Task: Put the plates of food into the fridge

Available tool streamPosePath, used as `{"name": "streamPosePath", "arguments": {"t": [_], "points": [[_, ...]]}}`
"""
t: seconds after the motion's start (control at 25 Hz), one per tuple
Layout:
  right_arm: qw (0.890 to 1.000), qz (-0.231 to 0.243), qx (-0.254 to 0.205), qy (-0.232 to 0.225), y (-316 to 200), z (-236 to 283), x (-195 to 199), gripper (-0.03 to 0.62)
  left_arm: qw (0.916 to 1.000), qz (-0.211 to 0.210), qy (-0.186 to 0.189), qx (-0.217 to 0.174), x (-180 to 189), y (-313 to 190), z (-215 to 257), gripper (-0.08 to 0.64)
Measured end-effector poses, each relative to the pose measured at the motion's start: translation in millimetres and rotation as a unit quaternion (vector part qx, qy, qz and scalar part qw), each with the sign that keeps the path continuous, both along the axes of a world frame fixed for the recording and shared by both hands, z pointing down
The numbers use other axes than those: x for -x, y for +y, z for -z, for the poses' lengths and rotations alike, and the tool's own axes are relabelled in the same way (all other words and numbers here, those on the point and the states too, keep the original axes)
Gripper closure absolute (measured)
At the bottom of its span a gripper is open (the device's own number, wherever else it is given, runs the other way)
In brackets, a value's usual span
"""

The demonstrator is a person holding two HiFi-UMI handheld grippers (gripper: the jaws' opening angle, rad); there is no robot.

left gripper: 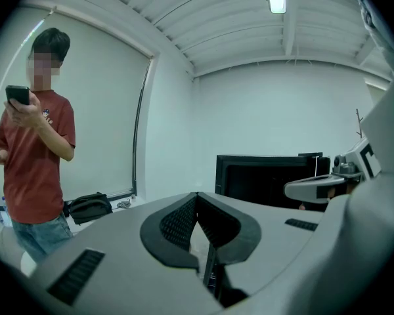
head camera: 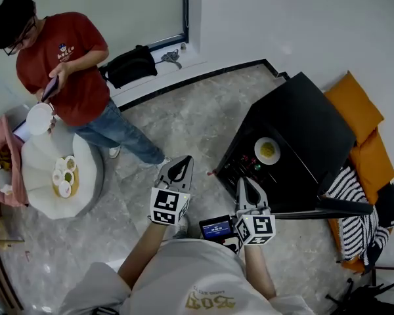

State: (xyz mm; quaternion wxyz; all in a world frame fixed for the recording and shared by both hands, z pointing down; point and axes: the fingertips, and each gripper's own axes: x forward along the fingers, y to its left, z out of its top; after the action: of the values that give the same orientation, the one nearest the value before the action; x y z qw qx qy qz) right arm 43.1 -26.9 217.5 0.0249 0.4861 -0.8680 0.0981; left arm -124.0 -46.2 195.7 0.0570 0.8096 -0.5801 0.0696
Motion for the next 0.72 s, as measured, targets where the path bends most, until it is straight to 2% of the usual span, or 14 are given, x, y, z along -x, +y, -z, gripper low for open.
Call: {"name": "streamPosePath", "arguments": {"t": [0.24, 0.48, 0.72], "points": [[1.0, 0.005, -0.011, 0.013, -0.4, 5.2, 7.5, 0.583, 0.9999, 0.001, 0.008, -0.014, 2.5, -0.7, 11.9, 0.554], [0.999, 0.014, -0.016, 0.031, 1.3, 5.4, 9.2, 0.583, 0.9999, 0.0, 0.01, -0.007, -3.9, -4.2, 7.6, 0.554], [0.999, 0.011, -0.015, 0.03, 1.1, 3.2, 4.8, 0.583, 0.9999, 0.002, 0.01, -0.007, -5.0, -3.8, 7.3, 0.554]]}}
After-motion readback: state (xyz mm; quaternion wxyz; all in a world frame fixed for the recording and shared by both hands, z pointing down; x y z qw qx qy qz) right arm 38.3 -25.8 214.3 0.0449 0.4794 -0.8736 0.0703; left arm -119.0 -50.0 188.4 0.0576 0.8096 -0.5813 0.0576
